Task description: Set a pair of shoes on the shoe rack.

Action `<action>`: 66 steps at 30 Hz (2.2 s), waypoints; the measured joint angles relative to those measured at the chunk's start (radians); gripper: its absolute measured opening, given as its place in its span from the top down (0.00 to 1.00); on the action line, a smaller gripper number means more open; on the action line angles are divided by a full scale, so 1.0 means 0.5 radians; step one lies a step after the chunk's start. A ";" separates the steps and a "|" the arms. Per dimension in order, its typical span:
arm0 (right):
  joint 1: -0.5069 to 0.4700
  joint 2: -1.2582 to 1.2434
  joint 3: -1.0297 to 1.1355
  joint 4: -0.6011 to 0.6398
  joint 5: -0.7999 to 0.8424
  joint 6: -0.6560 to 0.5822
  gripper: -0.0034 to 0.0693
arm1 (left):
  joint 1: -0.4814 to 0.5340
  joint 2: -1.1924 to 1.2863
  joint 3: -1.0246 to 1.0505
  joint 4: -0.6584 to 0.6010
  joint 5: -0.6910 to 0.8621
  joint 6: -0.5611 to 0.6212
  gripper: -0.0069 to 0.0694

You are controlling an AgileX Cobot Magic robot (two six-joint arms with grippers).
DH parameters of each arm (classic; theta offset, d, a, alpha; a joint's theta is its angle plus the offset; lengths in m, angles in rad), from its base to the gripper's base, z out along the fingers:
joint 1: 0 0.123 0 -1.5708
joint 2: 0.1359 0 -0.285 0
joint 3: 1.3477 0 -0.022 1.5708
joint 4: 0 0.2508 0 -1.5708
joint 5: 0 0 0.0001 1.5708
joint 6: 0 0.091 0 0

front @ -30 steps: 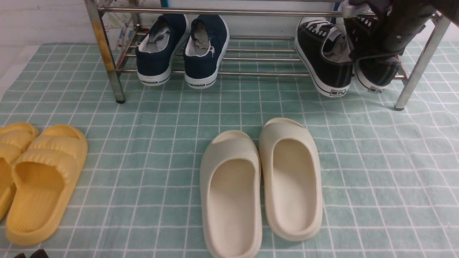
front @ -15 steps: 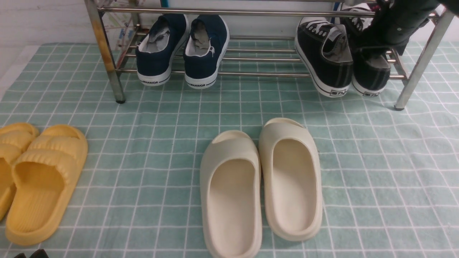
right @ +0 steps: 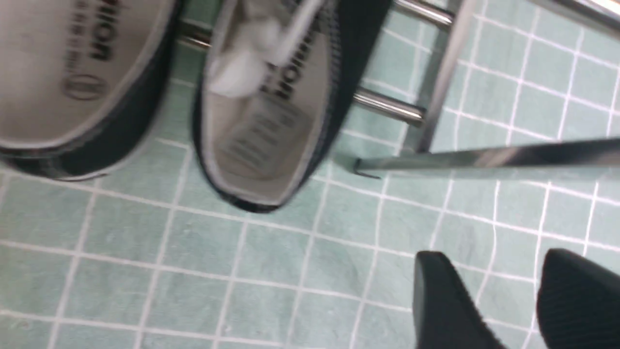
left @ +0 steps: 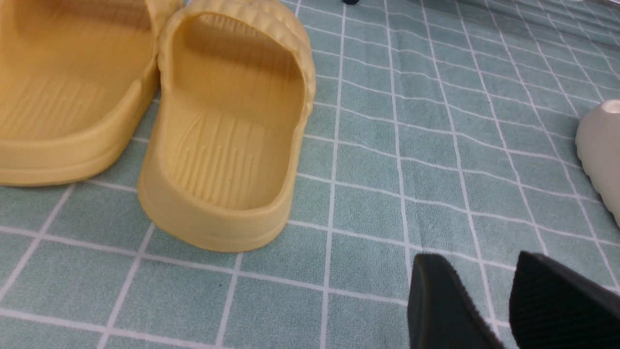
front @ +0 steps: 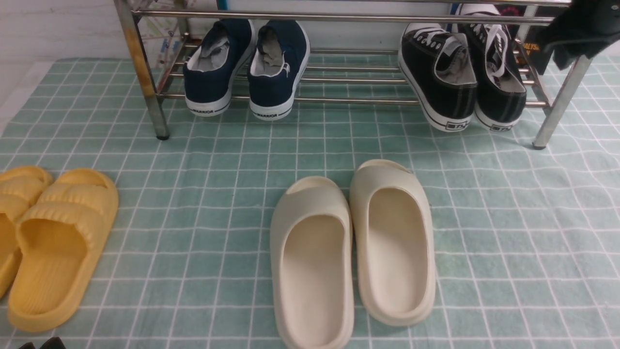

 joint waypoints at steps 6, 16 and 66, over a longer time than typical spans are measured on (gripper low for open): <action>-0.187 0.068 0.054 0.161 -0.086 0.018 0.90 | 0.000 0.000 0.000 0.000 0.000 0.000 0.60; -0.216 0.090 0.069 0.292 -0.212 0.052 0.96 | 0.000 0.000 0.000 0.000 0.000 0.000 0.60; -0.226 -2.559 2.125 1.410 -0.805 -0.720 0.92 | 0.000 0.000 0.000 0.000 0.000 0.000 0.60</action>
